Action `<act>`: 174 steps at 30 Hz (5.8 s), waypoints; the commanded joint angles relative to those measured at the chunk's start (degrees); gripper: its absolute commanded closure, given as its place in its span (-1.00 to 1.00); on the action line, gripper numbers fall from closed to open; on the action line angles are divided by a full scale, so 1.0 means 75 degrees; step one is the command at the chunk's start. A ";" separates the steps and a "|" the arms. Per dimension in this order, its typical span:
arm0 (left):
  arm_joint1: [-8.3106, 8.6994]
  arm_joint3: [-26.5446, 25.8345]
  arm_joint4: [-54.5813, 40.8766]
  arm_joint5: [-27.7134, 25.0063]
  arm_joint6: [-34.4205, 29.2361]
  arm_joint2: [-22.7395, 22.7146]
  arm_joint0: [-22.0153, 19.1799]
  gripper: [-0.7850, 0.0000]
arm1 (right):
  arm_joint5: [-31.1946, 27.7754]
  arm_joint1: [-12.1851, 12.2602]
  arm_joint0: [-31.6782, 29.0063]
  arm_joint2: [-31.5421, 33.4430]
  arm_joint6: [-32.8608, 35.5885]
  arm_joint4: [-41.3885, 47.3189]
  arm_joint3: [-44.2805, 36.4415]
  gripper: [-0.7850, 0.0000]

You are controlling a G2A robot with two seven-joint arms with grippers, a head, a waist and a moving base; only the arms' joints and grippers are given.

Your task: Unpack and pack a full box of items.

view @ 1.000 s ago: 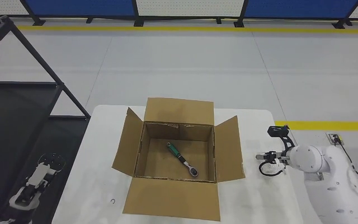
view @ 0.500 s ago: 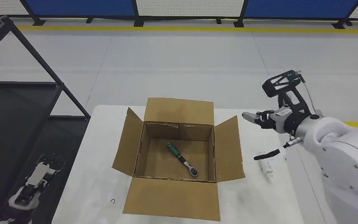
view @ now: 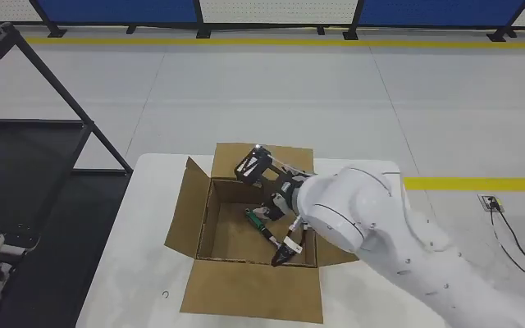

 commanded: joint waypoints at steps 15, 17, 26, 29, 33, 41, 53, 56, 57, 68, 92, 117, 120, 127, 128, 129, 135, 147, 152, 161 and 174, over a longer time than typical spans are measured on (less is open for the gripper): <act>0.0027 0.0155 -0.0047 0.0029 -0.0118 -0.0048 -0.0089 -1.00 | 0.0270 -0.0596 0.0248 -0.0897 -0.0552 0.0900 0.2001 -1.00; 0.0025 0.0103 0.0025 0.0071 -0.0157 0.0047 -0.0052 -1.00 | 0.0281 -0.0594 0.0176 -0.0884 -0.0675 0.0890 0.2045 -1.00; -0.0046 -0.0233 0.0283 -0.0352 -0.0368 0.0386 0.0525 -1.00 | -0.1104 -0.1282 0.0352 -0.1655 -0.1282 0.1620 0.4001 -1.00; -0.0088 -0.0335 0.0366 -0.0480 -0.0219 0.0457 0.0734 -1.00 | -0.1597 -0.1644 0.0498 -0.1993 -0.1483 0.1797 0.4850 -1.00; -0.0129 -0.0430 0.0425 -0.0529 -0.0040 0.0478 0.0929 -1.00 | -0.1931 -0.2108 0.0625 -0.2343 -0.1775 0.1829 0.5831 -0.84; -0.0177 -0.0615 0.0478 -0.0576 0.0176 0.0457 0.1122 -1.00 | -0.2059 -0.2808 0.0759 -0.2700 -0.1857 0.1678 0.7343 -0.58; -0.0225 -0.0746 0.0549 -0.0705 0.0246 0.0440 0.1303 -1.00 | -0.2264 -0.3434 0.0748 -0.2741 -0.2004 0.1618 0.8751 0.04; -0.0231 -0.0760 0.0545 -0.0737 0.0233 0.0413 0.1325 -1.00 | -0.2339 -0.3546 0.0752 -0.2721 -0.2071 0.1594 0.8980 0.13; -0.0233 -0.0765 0.0547 -0.0742 0.0232 0.0401 0.1334 -1.00 | -0.2349 -0.3582 0.0752 -0.2718 -0.2075 0.1580 0.9054 0.15; -0.0256 -0.0763 0.0399 -0.0784 0.0204 0.0282 0.1405 -1.00 | -0.2483 -0.3926 0.0789 -0.2615 -0.2109 0.1520 0.9750 1.00; -0.0266 -0.0919 0.0485 -0.0793 -0.0041 0.0589 0.1246 -1.00 | -0.1832 -0.2797 0.0993 -0.1023 -0.1434 0.0775 0.5958 1.00; -0.0200 -0.1199 0.0972 -0.0628 -0.0410 0.1299 0.0879 -1.00 | 0.0951 -0.0259 -0.5094 0.6014 0.1549 -0.3461 -0.4428 1.00; -0.0193 -0.1244 0.1041 -0.0594 -0.0405 0.1376 0.0837 -1.00 | 0.0991 -0.0137 -0.5560 0.6583 0.1549 -0.3123 -0.4182 1.00; -0.0180 -0.1309 0.1152 -0.0555 -0.0328 0.1472 0.0763 -1.00 | 0.0667 0.0152 -0.5999 0.7033 0.1549 -0.1661 -0.2304 1.00; -0.0179 -0.1311 0.1152 -0.0539 -0.0305 0.1470 0.0756 -1.00 | 0.0640 0.0187 -0.6027 0.7001 0.1549 -0.1514 -0.1898 1.00; -0.0178 -0.1311 0.1157 -0.0518 -0.0271 0.1463 0.0750 -1.00 | 0.0583 0.0215 -0.5983 0.6961 0.1549 -0.1321 -0.1637 1.00; -0.0177 -0.1333 0.1201 -0.0404 -0.0130 0.1471 0.0746 -1.00 | 0.0358 0.0295 -0.5647 0.6668 0.1510 -0.0761 0.0084 1.00; -0.0163 -0.1403 0.1239 -0.0322 -0.0246 0.1420 0.0808 -1.00 | 0.0181 0.0310 -0.5213 0.6212 0.0686 -0.0555 0.2028 1.00; -0.0163 -0.1403 0.1239 -0.0322 -0.0246 0.1420 0.0808 -1.00 | 0.0272 0.0336 -0.5159 0.6157 0.0489 -0.0572 0.2338 1.00; -0.0163 -0.1403 0.1239 -0.0322 -0.0246 0.1420 0.0808 -1.00 | 0.0183 0.0385 -0.5136 0.6154 0.0095 -0.0341 0.2605 0.49; -0.0163 -0.1403 0.1239 -0.0322 -0.0246 0.1420 0.0808 -1.00 | 0.0406 0.0593 -0.5863 0.6914 -0.0300 -0.0312 0.0612 0.04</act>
